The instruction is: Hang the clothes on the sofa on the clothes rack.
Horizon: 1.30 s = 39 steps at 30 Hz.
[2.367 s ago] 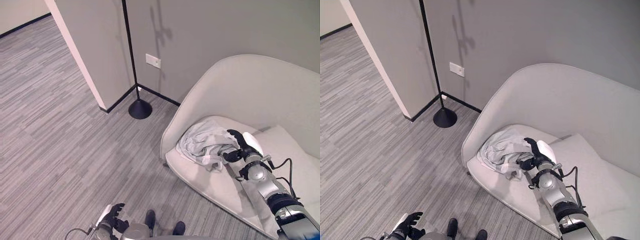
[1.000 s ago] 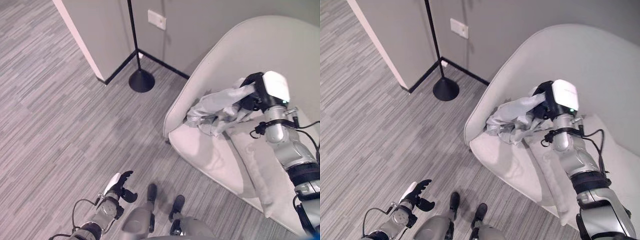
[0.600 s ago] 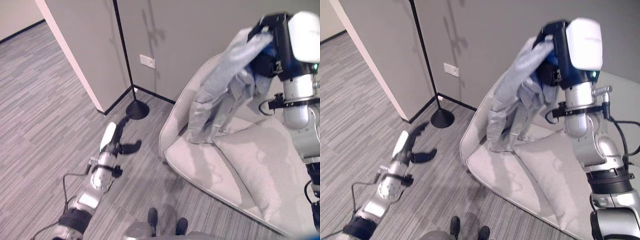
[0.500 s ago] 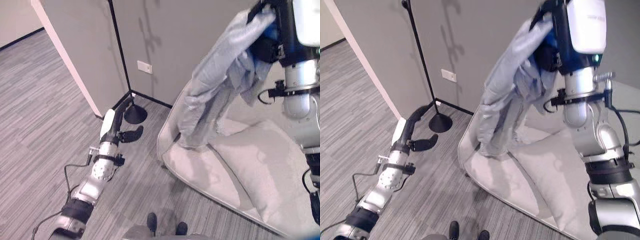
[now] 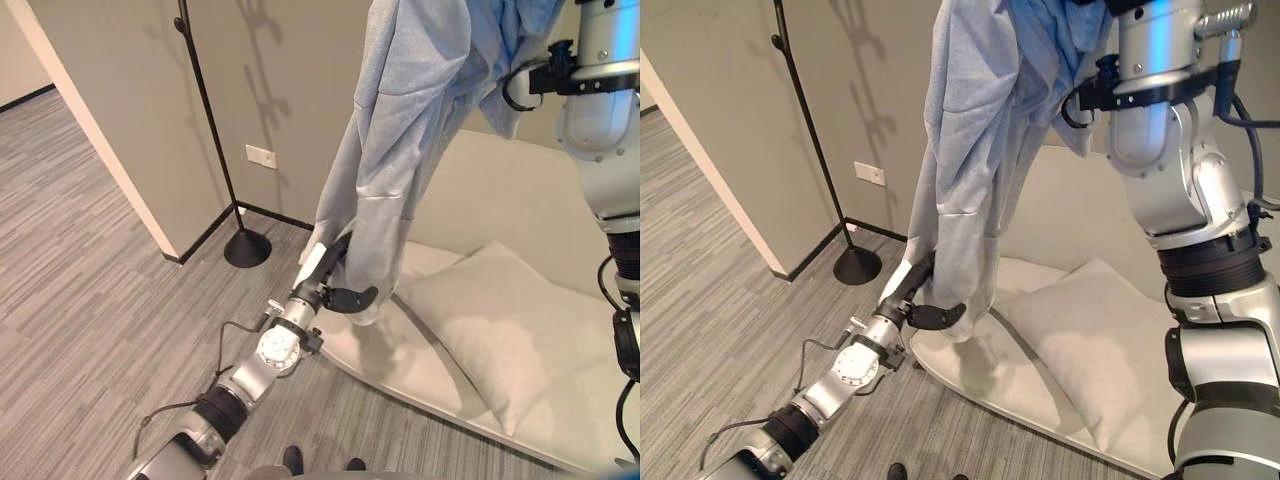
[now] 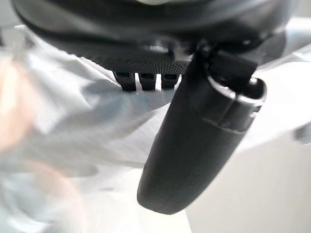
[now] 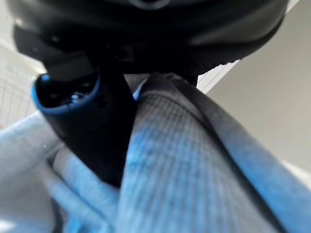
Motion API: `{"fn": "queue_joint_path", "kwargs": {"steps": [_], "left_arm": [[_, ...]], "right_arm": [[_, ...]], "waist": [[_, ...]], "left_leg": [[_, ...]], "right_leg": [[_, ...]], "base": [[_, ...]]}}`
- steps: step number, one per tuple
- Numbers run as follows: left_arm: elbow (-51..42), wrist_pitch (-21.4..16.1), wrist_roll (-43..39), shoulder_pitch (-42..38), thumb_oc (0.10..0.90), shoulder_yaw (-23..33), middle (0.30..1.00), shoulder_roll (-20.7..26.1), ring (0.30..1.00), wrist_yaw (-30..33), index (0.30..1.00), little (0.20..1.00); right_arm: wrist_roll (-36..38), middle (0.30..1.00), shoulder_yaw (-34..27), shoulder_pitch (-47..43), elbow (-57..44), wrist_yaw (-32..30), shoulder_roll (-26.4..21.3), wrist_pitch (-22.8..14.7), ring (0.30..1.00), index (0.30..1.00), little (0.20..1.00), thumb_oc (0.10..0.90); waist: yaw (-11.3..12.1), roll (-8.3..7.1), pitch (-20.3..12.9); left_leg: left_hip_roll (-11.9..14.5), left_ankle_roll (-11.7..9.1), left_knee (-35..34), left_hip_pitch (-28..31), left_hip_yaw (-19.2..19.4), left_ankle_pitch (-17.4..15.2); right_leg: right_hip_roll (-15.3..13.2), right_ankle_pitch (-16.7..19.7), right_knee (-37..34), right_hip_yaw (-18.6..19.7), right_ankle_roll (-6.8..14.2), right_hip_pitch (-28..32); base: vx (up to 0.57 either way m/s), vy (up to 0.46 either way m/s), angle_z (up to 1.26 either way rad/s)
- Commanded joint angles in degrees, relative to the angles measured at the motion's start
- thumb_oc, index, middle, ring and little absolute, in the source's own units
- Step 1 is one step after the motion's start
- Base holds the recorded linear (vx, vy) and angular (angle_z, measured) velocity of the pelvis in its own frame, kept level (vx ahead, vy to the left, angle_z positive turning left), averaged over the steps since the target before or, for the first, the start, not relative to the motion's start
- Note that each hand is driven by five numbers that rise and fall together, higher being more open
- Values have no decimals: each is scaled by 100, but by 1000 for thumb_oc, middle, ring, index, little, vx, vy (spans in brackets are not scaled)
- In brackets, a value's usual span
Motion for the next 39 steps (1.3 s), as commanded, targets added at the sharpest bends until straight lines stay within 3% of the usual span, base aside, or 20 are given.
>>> {"fn": "queue_joint_path", "kwargs": {"steps": [1, 2, 3, 7, 14, 15, 20, 23, 27, 28, 30, 31, 33, 35, 37, 39], "left_arm": [[1113, -178, 545, -1333, 800, -245, 900, -551, 900, 952, 900, 900], [1163, -190, 573, -1362, 800, -241, 900, -586, 900, 987, 900, 900], [1732, 36, 973, -1696, 800, -228, 900, -756, 900, 1311, 900, 900], [2582, 258, 1077, -2217, 800, 35, 900, -974, 900, 1859, 900, 900], [4132, 471, 264, -3154, 800, 1171, 900, -963, 900, 2453, 900, 900], [4291, 496, -59, -3299, 400, 1379, 300, -900, 300, 2439, 300, 300], [4152, 436, -183, -3398, 400, 1521, 300, -709, 300, 2485, 300, 300], [3704, 370, -123, -3123, 400, 1586, 300, -578, 300, 2626, 300, 300], [1666, 263, 233, -1819, 400, 1860, 300, 15, 300, 2792, 300, 300], [1612, 294, 240, -1763, 400, 1849, 300, 28, 300, 2791, 300, 300], [-394, 275, 725, -394, 400, 2470, 300, 697, 300, 2632, 300, 300], [-777, 218, 861, -113, 400, 2663, 300, 838, 300, 2550, 300, 300], [-1594, 126, 981, 500, 400, 3059, 300, 1021, 300, 2351, 300, 300], [-2050, -9, 971, 759, 400, 3349, 300, 1133, 300, 2255, 300, 300], [-2542, -186, 718, 1180, 400, 3563, 300, 1123, 300, 1940, 300, 300], [-3008, -439, 95, 1728, 400, 3775, 300, 990, 300, 1548, 300, 300]], "right_arm": [[534, 300, -190, -754, -319, -460, 219, -154, 300, 300, 300, 400], [535, 300, -193, -758, -332, -452, 215, -151, 300, 300, 300, 400], [772, 300, -163, -677, -668, -379, 420, -290, 300, 300, 300, 400], [1190, 300, -42, -600, -1201, -240, 565, -540, 300, 300, 300, 400], [1639, 300, 353, -560, -1982, -109, 643, -869, 300, 300, 300, 400], [1688, 300, 512, -634, -2028, -80, 690, -850, 300, 300, 300, 400], [1655, 300, 630, -742, -1982, -58, 596, -778, 300, 300, 300, 400], [1599, 300, 502, -564, -1935, -90, 388, -718, 300, 300, 300, 400], [1495, 300, 76, 26, -1969, -30, -20, -664, 300, 300, 300, 400], [1495, 300, 56, 69, -1984, -24, -8, -662, 300, 300, 300, 400], [1454, 300, -454, 702, -2051, 114, -180, -645, 300, 300, 300, 400], [1449, 300, -599, 830, -2061, 175, -199, -676, 300, 300, 300, 400], [1493, 300, -1003, 1380, -2095, 257, -123, -767, 300, 300, 300, 400], [1511, 300, -1362, 1883, -1987, 161, 33, -800, 300, 300, 300, 400], [1447, 300, -1649, 2645, -2008, 156, 321, -787, 300, 300, 300, 400], [1388, 300, -1899, 3527, -2090, 231, 723, -788, 300, 300, 300, 400]], "waist": [[49, -384, -728], [48, -379, -721], [-74, -376, -727], [-262, -339, -739], [-664, -212, -811], [-742, -197, -834], [-777, -140, -826], [-686, -145, -808], [-399, -210, -749], [-414, -220, -771], [-100, -261, -645], [19, -261, -568], [180, -274, -461], [295, -254, -268], [306, -172, -201], [324, -75, -160]], "left_leg": [[438, -489, 18, 196, 55, -694], [438, -490, 18, 191, 56, -693], [450, -493, 18, 195, 106, -700], [458, -491, 18, 207, 217, -710], [516, -500, 18, 288, 626, -751], [531, -505, 18, 313, 710, -750], [573, -531, 18, 302, 789, -722], [604, -565, 18, 272, 750, -672], [659, -642, 18, 142, 573, -492], [662, -654, 18, 156, 554, -512], [683, -740, 18, -23, 309, -298], [678, -784, 18, -137, 241, -132], [641, -871, 18, -413, -1, 98], [637, -882, 18, -671, 12, 280], [729, -750, 18, -584, 336, 70], [886, -725, 18, -261, 428, -39]], "right_leg": [[-474, -449, 35, 79, 488, 391], [-474, -449, 35, 81, 488, 387], [-475, -438, 35, 145, 489, 357], [-485, -405, 35, 266, 506, 284], [-482, -313, 35, 634, 552, 109], [-474, -301, 35, 703, 559, 71], [-447, -285, 35, 778, 551, 20], [-419, -308, 35, 725, 524, 32], [-340, -375, 35, 521, 439, 73], [-336, -395, 35, 512, 446, 93], [-266, -494, 35, 284, 373, 125], [-260, -499, 35, 199, 357, 98], [-266, -532, 35, -36, 348, 63], [-340, -491, 35, -339, 352, 14], [-438, -490, 35, -630, 374, -8], [-531, -466, 35, -739, 392, 12]], "base": [[1, -11, -10], [2, -13, -7], [0, -5, -7], [-2, 2, -20], [12, -5, -31], [1, -16, -38], [-18, -37, -16], [-38, -76, -3], [-58, -116, 8], [-40, -106, 19], [-100, -137, 20], [-171, -123, 15], [-175, -53, 63], [-217, 24, 85], [-119, 135, 129], [2, 194, 128]]}}
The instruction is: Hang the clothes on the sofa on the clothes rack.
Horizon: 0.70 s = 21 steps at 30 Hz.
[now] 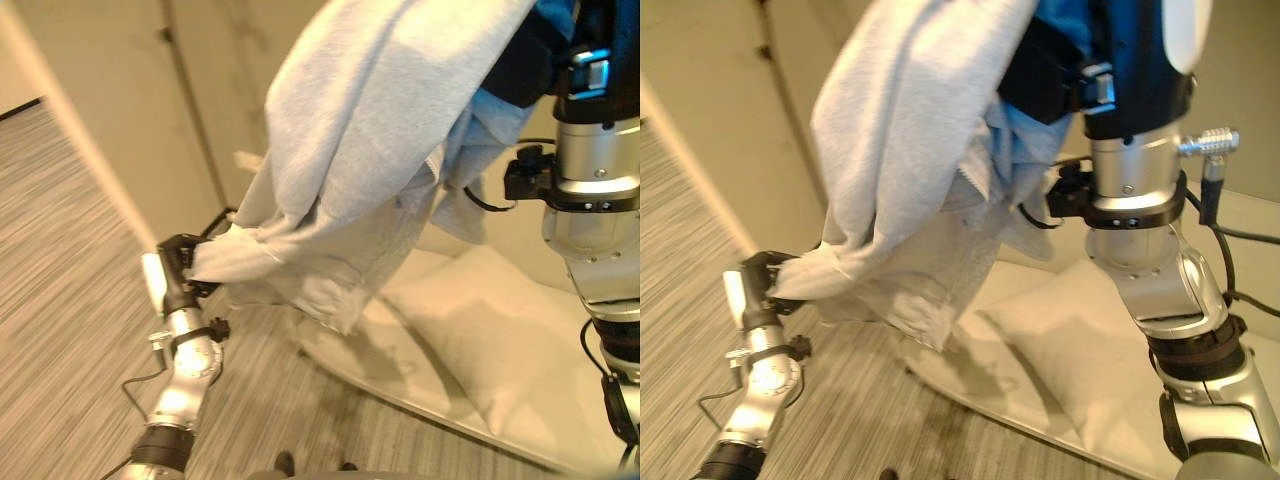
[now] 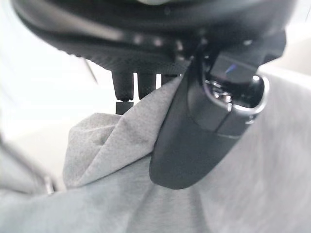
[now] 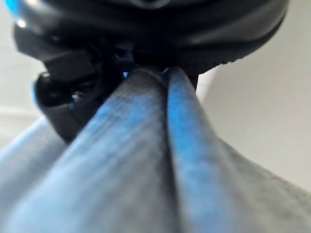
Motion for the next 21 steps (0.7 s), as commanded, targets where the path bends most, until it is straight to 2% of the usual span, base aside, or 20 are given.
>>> {"fn": "queue_joint_path", "kwargs": {"steps": [1, 2, 3, 4, 5, 6, 7, 8, 10, 11, 12, 13, 14, 15, 16, 17, 18, 19, 20, 21], "left_arm": [[-1029, -1064, -475, -96, 400, 5, 300, 170, 300, -494, 300, 300], [-1164, -1175, -1178, 352, 400, 95, 300, 19, 300, -922, 300, 300], [-1171, -1172, -1185, 360, 400, 90, 300, 25, 300, -929, 300, 300], [-1234, -1176, -1312, 507, 400, 101, 300, -20, 300, -1088, 300, 300], [-1261, -1164, -1281, 685, 400, -74, 300, -59, 300, -1243, 300, 300], [-1259, -1145, -1396, 688, 400, -185, 300, -135, 300, -1291, 300, 300], [-1259, -1145, -1398, 687, 400, -190, 300, -134, 300, -1292, 300, 300], [-1222, -1055, -1674, 558, 400, -486, 300, -235, 300, -1389, 300, 300], [-1254, -1021, -1615, 358, 400, -873, 300, -222, 300, -1458, 300, 300], [-1306, -1011, -1525, 275, 400, -1019, 300, -194, 300, -1578, 300, 300], [-1261, -995, -1484, 177, 400, -1245, 300, -151, 300, -1650, 300, 300], [-1319, -1012, -1475, 86, 400, -1406, 300, -133, 300, -1689, 300, 300], [-1367, -1037, -1533, -51, 400, -1559, 300, -102, 300, -1710, 300, 300], [-1304, -1016, -1435, -196, 400, -1617, 300, -4, 300, -1679, 300, 300], [-1389, -1041, -1247, -300, 400, -1595, 300, 159, 300, -1606, 300, 300], [-1457, -1047, -1032, -390, 400, -1535, 300, 335, 300, -1551, 300, 300], [-1503, -1030, -830, -472, 400, -1475, 300, 485, 300, -1414, 300, 300], [-1524, -1018, -675, -475, 400, -1385, 300, 548, 300, -1226, 300, 300], [-1527, -1016, -673, -476, 400, -1387, 300, 549, 300, -1226, 300, 300], [-1555, -994, -601, -367, 400, -1288, 300, 579, 300, -1210, 300, 300]], "right_arm": [[86, 300, -244, -48, 257, -46, 289, -35, 300, 300, 300, 400], [145, 300, -479, 721, 75, 167, 553, -59, 300, 300, 300, 400], [146, 300, -493, 742, 59, 173, 558, -53, 300, 300, 300, 400], [187, 300, -571, 1058, -19, 309, 655, -84, 300, 300, 300, 400], [336, 300, -701, 1687, -156, 486, 873, -193, 300, 300, 300, 400], [399, 300, -648, 1839, -148, 521, 951, -192, 300, 300, 300, 400], [400, 300, -654, 1845, -152, 523, 951, -192, 300, 300, 300, 400], [415, 300, -548, 2137, -134, 587, 1063, -170, 300, 300, 300, 400], [293, 300, -447, 2316, -133, 553, 1158, -159, 300, 300, 300, 400], [177, 300, -461, 2424, -211, 583, 1182, -138, 300, 300, 300, 400], [-27, 300, -544, 2568, -286, 550, 1209, -144, 300, 300, 300, 400], [-139, 300, -617, 2713, -356, 573, 1287, -75, 300, 300, 300, 400], [-242, 300, -702, 2894, -416, 566, 1367, -22, 300, 300, 300, 400], [-313, 300, -737, 2945, -342, 482, 1460, 44, 300, 300, 300, 400], [-370, 300, -696, 2851, -313, 459, 1551, 86, 300, 300, 300, 400], [-448, 300, -681, 2854, -285, 422, 1591, 104, 300, 300, 300, 400], [-545, 300, -693, 2908, -280, 345, 1683, 111, 300, 300, 300, 400], [-546, 300, -777, 3153, -348, 293, 1811, 94, 300, 300, 300, 400], [-545, 300, -782, 3154, -352, 294, 1812, 96, 300, 300, 300, 400], [-528, 300, -887, 3271, -408, 295, 1780, 10, 300, 300, 300, 400]], "waist": [[239, 134, -48], [210, 175, -51], [210, 164, -60], [192, 173, -56], [145, 144, -72], [132, 140, -57], [127, 138, -64], [114, 123, -39], [127, 138, -14], [83, 191, -57], [7, 193, -105], [-44, 169, -143], [-105, 77, -147], [-127, 106, -120], [-131, 118, -88], [-158, 190, -55], [-237, 233, 6], [-438, 320, 78], [-438, 300, 66], [-523, 334, 121]], "left_leg": [[568, -197, -322, 427, 208, 205], [811, -202, -207, 637, 198, 225], [796, -190, -228, 633, 196, 251], [938, -196, -181, 697, 211, 299], [1353, -275, -207, 758, 284, 750], [1526, -344, -197, 746, 284, 975], [1519, -336, -229, 744, 280, 1005], [1833, -476, -284, 688, 121, 1362], [1901, -540, -128, 492, -247, 1276], [1824, -502, 5, 419, -271, 784], [1720, -480, 266, 274, -67, 119], [1510, -341, 588, 140, 74, -494], [1148, -145, 961, -83, 104, -950], [955, -51, 1045, -139, 175, -1131], [753, 173, 1014, -161, 271, -1259], [630, 302, 969, -143, 329, -1294], [503, 478, 833, -136, 343, -1270], [313, 632, 530, 29, 184, -1104], [284, 645, 504, 24, 190, -1076], [179, 681, 309, 202, 213, -1014]], "right_leg": [[-417, -445, 35, 238, 701, 295], [-510, -435, 35, 218, 707, 325], [-522, -430, 35, 208, 703, 316], [-568, -431, 35, 193, 712, 332], [-734, -433, 35, 65, 735, 323], [-801, -437, 35, 34, 768, 324], [-804, -434, 35, 23, 761, 316], [-982, -445, 35, -47, 855, 351], [-1230, -339, 35, -76, 1016, 439], [-1374, -266, 35, -104, 1115, 479], [-1583, -45, 35, -161, 1231, 498], [-1830, 321, 35, -137, 1377, 516], [-2218, 954, 35, -160, 1518, 525], [-2439, 1510, 35, -225, 1556, 509], [-2615, 1910, 40, -383, 1532, 447], [-2702, 1989, 155, -471, 1547, 388], [-2693, 1901, 584, -377, 1399, 163], [-2218, 1338, 1496, 518, 1108, -394], [-2247, 1325, 1509, 514, 1091, -415], [-1654, 492, 1912, 699, 939, -677]], "base": [[67, 265, 72], [45, 173, 52], [85, 274, 27], [65, 364, 24], [85, 494, 20], [50, 390, 33], [73, 514, 36], [95, 612, 43], [168, 847, 22], [229, 884, 16], [259, 926, 38], [234, 998, 72], [225, 1049, 70], [171, 1003, 68], [160, 926, 47], [107, 815, 40], [156, 878, 17], [102, 595, 13], [166, 636, 60], [99, 268, 57]]}}
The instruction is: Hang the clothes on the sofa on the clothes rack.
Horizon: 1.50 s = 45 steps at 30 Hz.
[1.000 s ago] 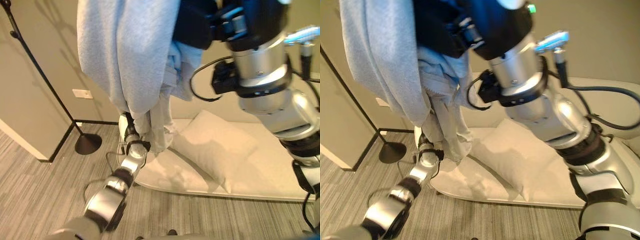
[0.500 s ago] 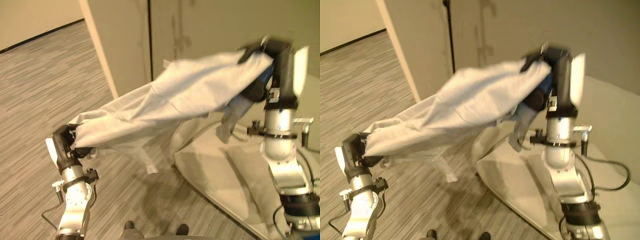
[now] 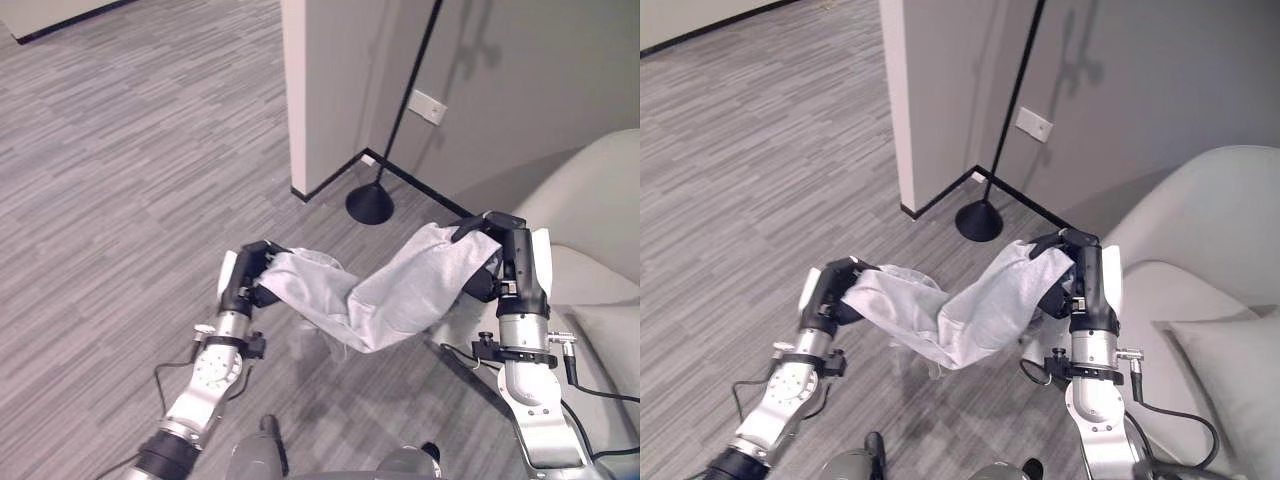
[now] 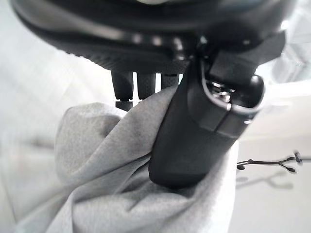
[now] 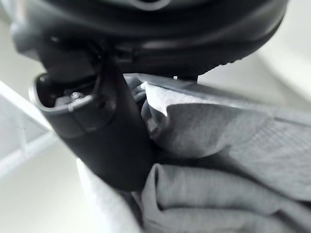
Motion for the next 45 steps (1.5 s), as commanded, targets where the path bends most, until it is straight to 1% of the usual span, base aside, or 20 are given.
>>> {"fn": "queue_joint_path", "kwargs": {"steps": [1, 3, 5, 9, 13, 15, 16, 17, 18, 21, 22, 23, 25, 27, 30, 33, 35, 39, 41, 45], "left_arm": [[-1016, -740, 397, -217, 400, 465, 300, 26, 300, 313, 300, 300], [-1096, -676, 553, -141, 400, 541, 300, 70, 300, 236, 300, 300], [-1068, -654, 608, -64, 400, 632, 300, -16, 300, 217, 300, 300], [-907, -656, 937, -280, 400, 592, 300, -165, 300, 255, 300, 300], [-763, -695, 1259, -588, 400, 534, 300, -200, 300, 381, 300, 300], [-739, -717, 1306, -672, 400, 550, 300, -273, 300, 471, 300, 300], [-723, -801, 1244, -719, 400, 518, 300, -317, 300, 527, 300, 300], [-718, -805, 1241, -727, 400, 511, 300, -315, 300, 527, 300, 300], [-794, -837, 1228, -625, 400, 606, 300, -270, 300, 536, 300, 300], [-813, -844, 1197, -616, 400, 625, 300, -270, 300, 610, 300, 300], [-737, -825, 1192, -687, 400, 643, 300, -337, 300, 727, 300, 300], [-730, -826, 1197, -699, 400, 637, 300, -339, 300, 733, 300, 300], [-755, -839, 1219, -717, 400, 629, 300, -385, 300, 778, 300, 300], [-794, -824, 1236, -744, 400, 670, 300, -428, 300, 843, 300, 300], [-706, -784, 1317, -865, 400, 627, 300, -468, 300, 962, 300, 300], [-710, -765, 1371, -809, 400, 602, 300, -458, 300, 856, 300, 300], [-784, -747, 1420, -756, 400, 653, 300, -378, 300, 831, 300, 300], [-788, -637, 1839, -1014, 400, 867, 300, -32, 300, 1204, 300, 300], [-632, -406, 2461, -1508, 400, 1169, 300, 293, 300, 1549, 300, 300], [-292, -289, 2931, -2543, 400, 1259, 300, 685, 300, 1862, 300, 300]], "right_arm": [[-112, 300, -456, -638, -284, -379, -470, -559, 300, 300, 300, 400], [-104, 300, -472, -641, -251, -373, -496, -603, 300, 300, 300, 400], [-65, 300, -474, -662, -208, -403, -472, -656, 300, 300, 300, 400], [-236, 300, -484, -681, -224, -570, -507, -651, 300, 300, 300, 400], [-465, 300, -614, -594, -220, -824, -511, -634, 300, 300, 300, 400], [-526, 300, -731, -574, -301, -997, -475, -642, 300, 300, 300, 400], [-634, 300, -914, -551, -381, -1163, -548, -631, 300, 300, 300, 400], [-636, 300, -923, -544, -392, -1162, -543, -626, 300, 300, 300, 400], [-830, 300, -1147, -497, -446, -1308, -614, -580, 300, 300, 300, 400], [-982, 300, -1353, -531, -537, -1567, -606, -478, 300, 300, 300, 400], [-1067, 300, -1572, -570, -672, -1813, -539, -394, 300, 300, 300, 400], [-1072, 300, -1579, -568, -683, -1813, -534, -386, 300, 300, 300, 400], [-1214, 300, -1711, -718, -691, -1986, -587, -342, 300, 300, 300, 400], [-1258, 300, -1680, -984, -339, -2178, -766, -225, 300, 300, 300, 400], [-1161, 300, -1659, -1151, -27, -2336, -850, -123, 300, 300, 300, 400], [-1236, 300, -1800, -943, -10, -2142, -840, -39, 300, 300, 300, 400], [-1266, 300, -1772, -1029, 79, -2100, -801, -4, 300, 300, 300, 400], [-1173, 300, -1184, -1632, 415, -1910, -808, -11, 300, 300, 300, 400], [-1099, 300, -915, -2074, 827, -1926, -939, 32, 300, 300, 300, 400], [-871, 300, -719, -2851, 1423, -1957, -1396, 85, 300, 300, 300, 400]], "waist": [[-17, 80, -491], [-38, 57, -406], [-108, -39, -296], [-208, -73, -277], [-277, -74, -364], [-388, -18, -432], [-453, -38, -433], [-449, -27, -420], [-457, -46, -431], [-415, -126, -425], [-407, -175, -437], [-396, -181, -437], [-363, -124, -515], [-217, -50, -524], [-210, -75, -432], [-203, -53, -604], [-93, -89, -769], [91, -76, -665], [229, -86, -678], [244, -1, -728]], "left_leg": [[172, 116, -1342, 800, -161, -18], [51, 87, -1611, 1028, -18, 74], [-162, 23, -1807, 1288, 87, 103], [-360, 55, -1922, 1522, 70, -27], [-466, 31, -1761, 1565, 119, -201], [-437, -133, -1054, 1525, 144, -447], [-220, -465, 184, 1210, 427, -121], [-171, -489, 328, 1145, 417, -178], [151, -732, 1307, 893, 562, 319], [313, -712, 1899, 472, 541, 388], [285, -508, 1675, 166, 477, 30], [272, -480, 1667, 160, 498, 36], [-32, -308, 629, 186, 210, -204], [-437, -332, -1034, 140, -686, 447], [-452, -521, -1922, 4, -1377, 908], [-476, -421, -1807, 118, -1391, 1095], [-534, -262, -1793, 350, -1193, 942], [-633, 207, -1866, 987, -799, 670], [-729, 350, -1922, 1342, -531, 460], [-654, 218, -1922, 1446, -550, 345]], "right_leg": [[1389, -1843, 72, 23, 562, 31], [1934, -2506, 473, -102, 482, -285], [2675, -2723, 221, -23, 547, -690], [3095, -2464, -467, 347, 620, -911], [3085, -2544, -770, 211, 416, -560], [3101, -2716, -834, 308, 346, -208], [3051, -2701, -1110, 275, 236, 184], [3085, -2679, -1155, 267, 215, 205], [3186, -2723, -1446, 394, 89, 529], [3214, -2678, -1738, 553, -22, 786], [3182, -2650, -1900, 713, 14, 930], [3165, -2645, -1900, 717, 20, 917], [3131, -2646, -1900, 925, 123, 885], [3168, -2643, -1900, 1152, 122, 903], [3246, -2776, -1900, 1299, 75, 1199], [3205, -3038, -1677, 1500, 60, 1467], [3061, -3182, -1008, 1474, 153, 1368], [2578, -2275, 1398, 1120, 517, 385], [2060, -2299, 2295, 676, 544, -93], [2199, -2844, 1403, 417, 399, -204]], "base": [[153, 379, 33], [101, 169, -11], [120, 153, -3], [163, 86, -6], [228, -28, 20], [405, -112, 18], [322, -138, 7], [390, -226, 6], [203, -144, -8], [220, -115, -40], [167, -25, -35], [166, 53, -60], [165, 145, -85], [223, 151, -94], [298, 93, -80], [516, 200, -43], [510, 221, -56], [318, 215, -73], [268, 199, -85], [151, -21, -10]]}}
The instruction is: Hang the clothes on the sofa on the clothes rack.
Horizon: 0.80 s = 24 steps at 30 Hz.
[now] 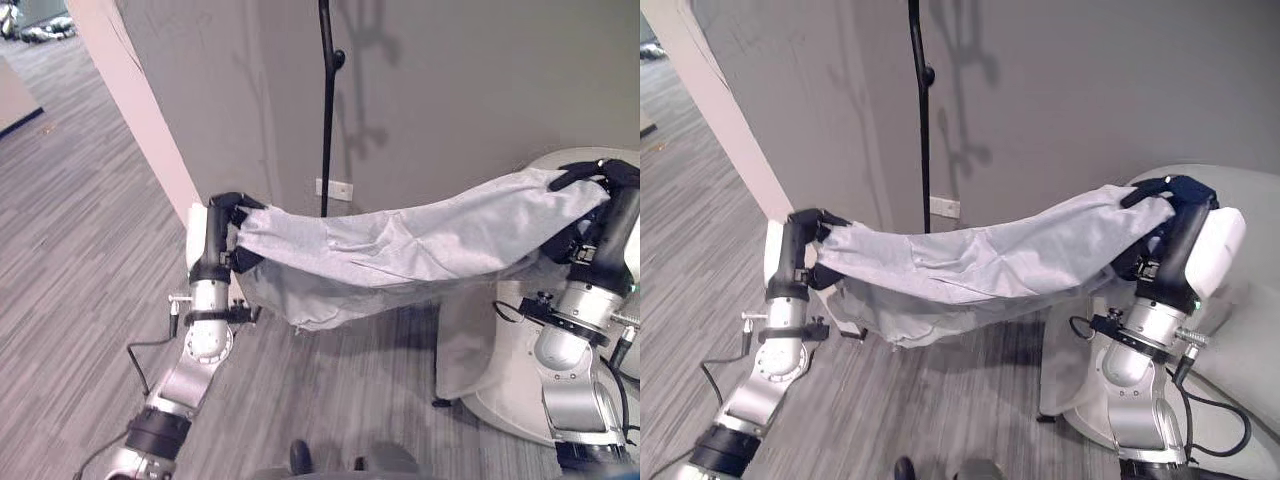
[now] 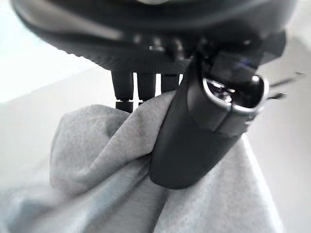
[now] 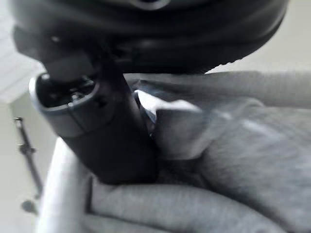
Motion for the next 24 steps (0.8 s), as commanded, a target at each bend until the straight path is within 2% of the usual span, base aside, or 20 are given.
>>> {"fn": "queue_joint_path", "kwargs": {"steps": [1, 2, 3, 4, 5, 7, 10, 12, 13, 15, 16, 17, 18, 19, 20, 21, 23, 24], "left_arm": [[177, -255, 645, -1861, 400, 281, 300, 699, 300, 875, 300, 300], [272, -275, 647, -1981, 400, 248, 300, 700, 300, 916, 300, 300], [481, -189, 751, -2319, 400, 126, 300, 775, 300, 981, 300, 300], [754, -156, 863, -2651, 400, -36, 300, 846, 300, 1048, 300, 300], [926, -88, 938, -2925, 400, -153, 300, 954, 300, 1067, 300, 300], [1179, -28, 868, -3320, 400, -240, 300, 1058, 300, 1118, 300, 300], [1455, 30, 859, -3884, 400, -467, 300, 1325, 300, 1157, 300, 300], [1880, 135, 758, -4421, 400, -725, 300, 1583, 300, 1223, 300, 300], [1938, 127, 740, -4492, 400, -750, 300, 1584, 300, 1238, 300, 300], [2315, 203, 668, -4965, 400, -1045, 300, 1783, 300, 1252, 300, 300], [2716, 251, 580, -5319, 400, -1295, 300, 1916, 300, 1245, 300, 300], [2749, 241, 571, -5355, 400, -1301, 300, 1923, 300, 1253, 300, 300], [3295, 304, 376, -5701, 400, -1575, 300, 2094, 300, 1255, 300, 300], [3495, 356, 326, -5817, 400, -1665, 300, 2143, 300, 1233, 300, 300], [3547, 343, 306, -5868, 400, -1684, 300, 2156, 300, 1240, 300, 300], [4152, 381, 97, -6260, 400, -2042, 300, 2269, 300, 1077, 300, 300], [4542, 382, -25, -6437, 400, -2286, 300, 2400, 300, 965, 300, 300], [4756, 393, -116, -6484, 400, -2413, 300, 2424, 300, 855, 300, 300]], "right_arm": [[161, 300, -29, -1684, 868, -321, -1042, -242, 300, 300, 300, 400], [180, 300, -15, -1783, 957, -354, -1079, -268, 300, 300, 300, 400], [222, 300, 65, -1989, 1085, -404, -1265, -236, 300, 300, 300, 400], [226, 300, 176, -2271, 1284, -474, -1468, -200, 300, 300, 300, 400], [174, 300, 165, -2442, 1348, -486, -1699, -109, 300, 300, 300, 400], [63, 300, 273, -2843, 1528, -530, -2034, 32, 300, 300, 300, 400], [8, 300, 496, -3432, 1736, -542, -2510, 60, 300, 300, 300, 400], [22, 300, 806, -3940, 1942, -509, -2953, 53, 300, 300, 300, 400], [39, 300, 844, -4014, 1990, -516, -2973, 48, 300, 300, 300, 400], [81, 300, 1184, -4481, 2305, -502, -3378, 77, 300, 300, 300, 400], [119, 300, 1571, -4938, 2665, -489, -3605, 78, 300, 300, 300, 400], [130, 300, 1630, -5019, 2712, -501, -3609, 68, 300, 300, 300, 400], [280, 300, 2188, -5583, 3255, -424, -3798, 50, 300, 300, 300, 400], [412, 300, 2359, -5794, 3448, -370, -3798, 39, 300, 300, 300, 400], [441, 300, 2461, -5924, 3522, -378, -3791, 21, 300, 300, 300, 400], [710, 300, 3098, -6517, 4088, -220, -3771, -35, 300, 300, 300, 400], [801, 300, 3618, -6863, 4462, -48, -3683, -99, 300, 300, 300, 400], [854, 300, 3888, -7022, 4752, 38, -3606, -132, 300, 300, 300, 400]], "waist": [[228, 30, -545], [249, 68, -500], [215, 56, -550], [225, 71, -537], [196, 56, -562], [226, 18, -629], [269, -20, -828], [291, -109, -869], [277, -112, -839], [312, -217, -777], [317, -266, -674], [302, -251, -655], [309, -326, -577], [290, -341, -571], [287, -327, -553], [282, -333, -556], [303, -310, -606], [357, -258, -630]], "left_leg": [[259, -445, 8, 156, -38, -808], [305, -455, 8, 140, -23, -795], [300, -509, 8, 200, -22, -833], [334, -544, 8, 225, 1, -836], [322, -560, 8, 268, -19, -856], [344, -591, 8, 404, -19, -917], [412, -692, 73, 532, -67, -1033], [485, -826, 718, 384, -128, -1150], [487, -837, 817, 334, -144, -1191], [539, -1039, 1635, 41, -101, -1010], [655, -1173, 2293, -225, -38, -884], [669, -1177, 2356, -260, -47, -912], [947, -1281, 3057, -515, 266, -606], [1081, -1282, 3122, -585, 457, -556], [1096, -1285, 3151, -600, 470, -566], [1173, -1195, 2946, -734, 760, -722], [949, -1045, 2239, -760, 729, -957], [787, -1057, 1626, -819, 460, -824]], "right_leg": [[742, 986, -2586, 160, 37, 485], [805, 1091, -2754, 143, 11, 542], [926, 1165, -3349, 292, 110, 527], [1015, 1424, -3869, 381, 176, 584], [1071, 1523, -4169, 537, 205, 683], [1124, 1618, -4347, 619, 199, 896], [1190, 1618, -4634, 490, 162, 1272], [1234, 1533, -4791, 367, 98, 1559], [1232, 1535, -4807, 351, 90, 1569], [1213, 1487, -4852, 258, 12, 1750], [1224, 1428, -4852, 156, -60, 1833], [1235, 1428, -4852, 148, -65, 1830], [1261, 1320, -4852, 56, -142, 1972], [1271, 1277, -4852, 5, -156, 2006], [1280, 1277, -4852, 19, -163, 1998], [1246, 1248, -4852, 16, -164, 2006], [1184, 1263, -4852, 52, -113, 1954], [1228, 1245, -4852, 106, -98, 1952]], "base": [[127, -123, 36], [138, -149, 27], [101, -107, 18], [182, -154, 19], [201, -149, 29], [267, -171, 47], [330, -239, 21], [254, -265, 21], [91, -159, 23], [91, -190, 20], [56, -159, 20], [47, -221, 13], [61, -183, 15], [64, -184, 5], [74, -108, 1], [85, -52, 2], [122, 5, 0], [128, 45, -8]]}}
